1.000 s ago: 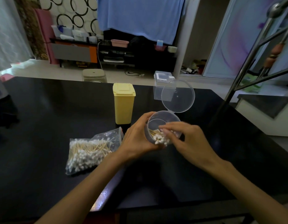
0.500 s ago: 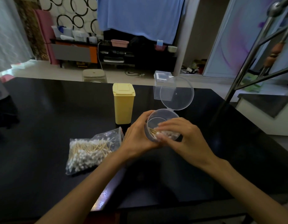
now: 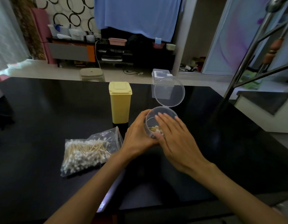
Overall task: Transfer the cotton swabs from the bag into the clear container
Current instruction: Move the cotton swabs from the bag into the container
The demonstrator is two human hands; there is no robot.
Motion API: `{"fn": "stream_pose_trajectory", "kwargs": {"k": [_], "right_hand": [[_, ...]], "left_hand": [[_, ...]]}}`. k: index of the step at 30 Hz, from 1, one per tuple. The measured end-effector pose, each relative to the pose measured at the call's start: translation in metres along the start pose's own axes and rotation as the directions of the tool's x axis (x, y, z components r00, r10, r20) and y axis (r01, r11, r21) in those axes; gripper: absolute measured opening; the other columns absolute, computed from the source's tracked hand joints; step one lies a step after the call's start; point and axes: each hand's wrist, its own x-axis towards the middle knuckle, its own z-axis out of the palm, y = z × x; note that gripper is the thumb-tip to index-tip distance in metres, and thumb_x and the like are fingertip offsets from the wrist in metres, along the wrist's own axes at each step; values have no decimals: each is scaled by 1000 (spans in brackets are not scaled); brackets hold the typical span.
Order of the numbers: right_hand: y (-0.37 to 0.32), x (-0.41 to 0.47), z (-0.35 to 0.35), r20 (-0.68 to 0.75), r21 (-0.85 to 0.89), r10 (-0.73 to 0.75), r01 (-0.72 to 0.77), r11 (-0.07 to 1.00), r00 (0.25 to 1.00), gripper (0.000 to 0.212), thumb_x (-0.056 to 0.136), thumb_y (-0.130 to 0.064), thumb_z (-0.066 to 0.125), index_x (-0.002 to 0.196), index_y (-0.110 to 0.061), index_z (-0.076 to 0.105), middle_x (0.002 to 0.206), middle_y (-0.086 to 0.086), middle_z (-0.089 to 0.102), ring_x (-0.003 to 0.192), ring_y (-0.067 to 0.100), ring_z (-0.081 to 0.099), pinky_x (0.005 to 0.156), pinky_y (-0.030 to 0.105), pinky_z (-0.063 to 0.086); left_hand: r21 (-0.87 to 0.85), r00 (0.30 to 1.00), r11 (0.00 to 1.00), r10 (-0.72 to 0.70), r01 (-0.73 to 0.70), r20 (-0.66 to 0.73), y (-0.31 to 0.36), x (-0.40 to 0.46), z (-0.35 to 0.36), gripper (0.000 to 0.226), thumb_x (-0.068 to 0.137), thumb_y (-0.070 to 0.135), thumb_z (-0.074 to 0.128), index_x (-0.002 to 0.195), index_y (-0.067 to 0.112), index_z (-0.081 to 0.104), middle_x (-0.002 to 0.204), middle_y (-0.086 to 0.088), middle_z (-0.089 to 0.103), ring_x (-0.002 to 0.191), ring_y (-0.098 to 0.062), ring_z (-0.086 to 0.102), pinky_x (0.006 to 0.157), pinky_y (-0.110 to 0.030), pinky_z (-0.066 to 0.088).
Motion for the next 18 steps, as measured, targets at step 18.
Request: {"fn": "stream_pose_trajectory", "kwargs": {"k": [18], "right_hand": [[69, -5, 27, 278, 707, 557, -559, 433, 783, 28, 92, -25, 56, 117, -17, 66, 119, 1, 65, 109, 11, 58, 99, 28, 45]], "left_hand": [[-63, 963, 962, -261, 266, 72, -35, 2, 34, 101, 40, 50, 88, 128, 33, 43, 128, 16, 53, 117, -2, 53, 100, -35, 47]]}}
